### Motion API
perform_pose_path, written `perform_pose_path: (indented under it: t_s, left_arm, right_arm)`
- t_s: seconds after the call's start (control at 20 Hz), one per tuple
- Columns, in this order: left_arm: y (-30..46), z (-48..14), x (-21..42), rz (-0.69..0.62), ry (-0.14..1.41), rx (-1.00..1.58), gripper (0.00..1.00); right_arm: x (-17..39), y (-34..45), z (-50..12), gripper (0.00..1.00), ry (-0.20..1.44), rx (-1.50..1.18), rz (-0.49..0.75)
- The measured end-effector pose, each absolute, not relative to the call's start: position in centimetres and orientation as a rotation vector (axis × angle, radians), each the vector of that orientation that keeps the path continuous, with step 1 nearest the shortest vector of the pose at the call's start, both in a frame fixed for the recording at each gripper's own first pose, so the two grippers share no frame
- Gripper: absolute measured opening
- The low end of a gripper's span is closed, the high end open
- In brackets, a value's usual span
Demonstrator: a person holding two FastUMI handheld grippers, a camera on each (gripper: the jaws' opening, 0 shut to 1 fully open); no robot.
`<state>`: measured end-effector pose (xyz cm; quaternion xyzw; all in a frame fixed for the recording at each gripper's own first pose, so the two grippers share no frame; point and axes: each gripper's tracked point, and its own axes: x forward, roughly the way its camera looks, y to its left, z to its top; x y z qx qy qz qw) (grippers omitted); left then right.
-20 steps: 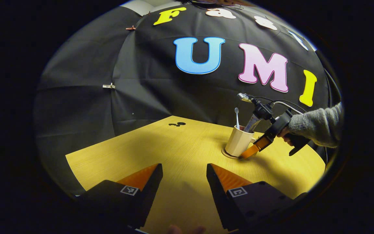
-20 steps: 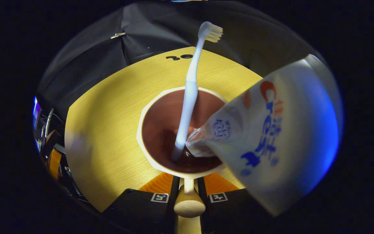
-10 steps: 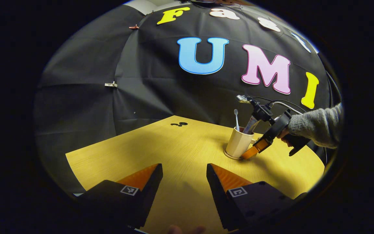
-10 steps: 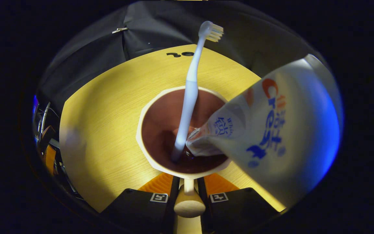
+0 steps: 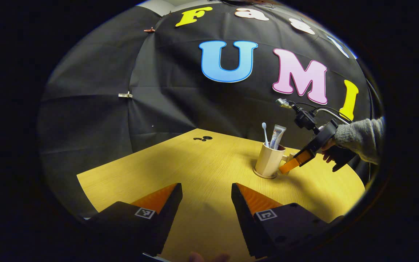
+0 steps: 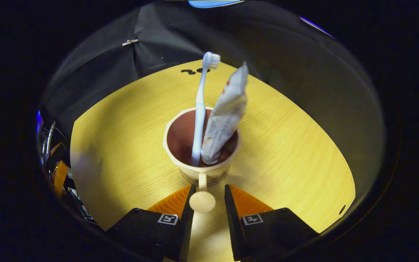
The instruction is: Put the toothbrush and toothpaste on the desktop into the cup, then pick up the cup and place it on the coaster on the desktop.
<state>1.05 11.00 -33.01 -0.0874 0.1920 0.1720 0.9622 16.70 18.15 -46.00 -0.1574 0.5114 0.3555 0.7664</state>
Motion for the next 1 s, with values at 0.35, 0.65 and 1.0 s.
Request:
perform_pose_path:
  t_s: [0.35,0.65,1.0]
  left_arm:
    - [10.2,-27.7,2.9,0.274,0.394,-0.127,0.85]
    - [8.8,-20.3,5.4,0.204,0.348,-0.088,0.85]
    - [5.8,-15.6,6.5,0.115,0.343,-0.125,0.84]
  right_arm:
    - [16.3,15.9,-37.5,0.50,0.922,-0.238,0.710]
    - [13.9,14.4,-26.8,0.49,0.684,-0.094,0.651]
    - [9.8,13.6,-17.3,0.50,0.504,0.004,0.588]
